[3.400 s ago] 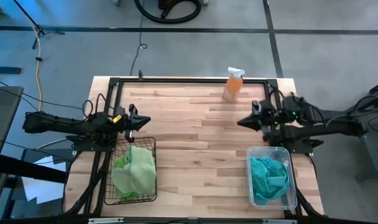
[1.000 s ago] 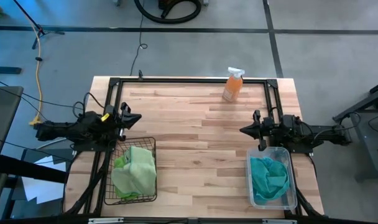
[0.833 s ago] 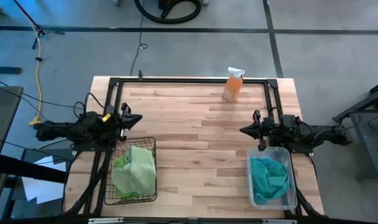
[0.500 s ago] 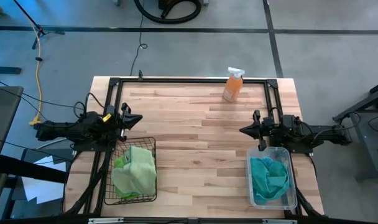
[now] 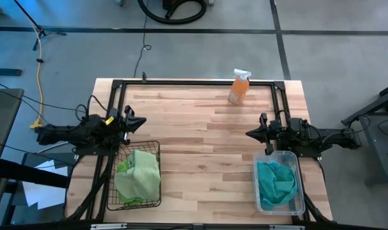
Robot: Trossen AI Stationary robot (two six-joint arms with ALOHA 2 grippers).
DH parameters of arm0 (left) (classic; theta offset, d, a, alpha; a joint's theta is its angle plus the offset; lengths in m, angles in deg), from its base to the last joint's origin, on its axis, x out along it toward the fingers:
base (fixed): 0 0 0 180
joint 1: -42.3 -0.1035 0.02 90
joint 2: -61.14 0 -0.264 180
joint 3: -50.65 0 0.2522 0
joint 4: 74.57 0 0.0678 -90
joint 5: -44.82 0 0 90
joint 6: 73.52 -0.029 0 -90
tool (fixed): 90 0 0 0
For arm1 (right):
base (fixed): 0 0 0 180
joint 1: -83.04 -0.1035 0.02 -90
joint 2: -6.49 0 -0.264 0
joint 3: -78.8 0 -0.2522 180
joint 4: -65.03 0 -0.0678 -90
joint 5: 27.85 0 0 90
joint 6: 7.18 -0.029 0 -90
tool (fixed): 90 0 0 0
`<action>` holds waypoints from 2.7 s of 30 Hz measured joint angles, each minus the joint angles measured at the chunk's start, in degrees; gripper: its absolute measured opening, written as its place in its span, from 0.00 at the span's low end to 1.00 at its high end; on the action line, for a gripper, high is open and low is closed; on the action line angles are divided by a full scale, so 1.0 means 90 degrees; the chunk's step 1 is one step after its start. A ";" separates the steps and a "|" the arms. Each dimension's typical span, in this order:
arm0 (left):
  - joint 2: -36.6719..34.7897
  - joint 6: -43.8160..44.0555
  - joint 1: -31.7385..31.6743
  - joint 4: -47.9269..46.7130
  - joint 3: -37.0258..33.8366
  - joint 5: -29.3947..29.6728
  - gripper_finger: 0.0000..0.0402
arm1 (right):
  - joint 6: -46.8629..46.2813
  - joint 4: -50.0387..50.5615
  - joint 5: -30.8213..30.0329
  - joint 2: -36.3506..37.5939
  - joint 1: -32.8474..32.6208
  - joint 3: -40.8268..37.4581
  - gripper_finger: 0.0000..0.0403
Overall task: Sort microfiber towel by color & place in baskets
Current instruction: Return to Home Position
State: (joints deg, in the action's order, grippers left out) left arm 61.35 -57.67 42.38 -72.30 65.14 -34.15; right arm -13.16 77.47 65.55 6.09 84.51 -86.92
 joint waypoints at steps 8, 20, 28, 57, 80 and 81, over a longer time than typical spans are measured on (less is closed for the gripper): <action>0.0000 0.0000 -0.0061 -0.0031 0.0000 0.0005 0.00 | 0.0000 0.0000 0.0001 0.0000 -0.0002 0.0000 0.00; -0.0002 -0.0323 -0.0061 -0.0282 0.0000 0.0002 0.00 | 0.0001 0.0000 0.0000 0.0000 -0.0002 0.0000 0.00; 0.0000 -0.1024 -0.0061 -0.1564 0.0000 -0.0094 0.00 | 0.0000 -0.0002 0.0000 -0.0002 -0.0002 0.0000 0.00; 0.0070 -0.0951 -0.0060 -0.1598 -0.0002 -0.0379 0.00 | 0.0000 -0.0002 0.0000 -0.0002 -0.0002 -0.0002 0.00; 0.0070 -0.0950 -0.0059 -0.1596 -0.0002 -0.0376 0.00 | 0.0000 -0.0002 0.0000 -0.0002 -0.0002 -0.0002 0.00; 0.0070 -0.0950 -0.0059 -0.1596 -0.0002 -0.0376 0.00 | 0.0000 -0.0002 0.0000 -0.0002 -0.0002 -0.0002 0.00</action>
State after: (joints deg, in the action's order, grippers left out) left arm 61.98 -66.21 41.85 -86.66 65.12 -37.54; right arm -13.16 77.44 65.55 6.07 84.50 -86.94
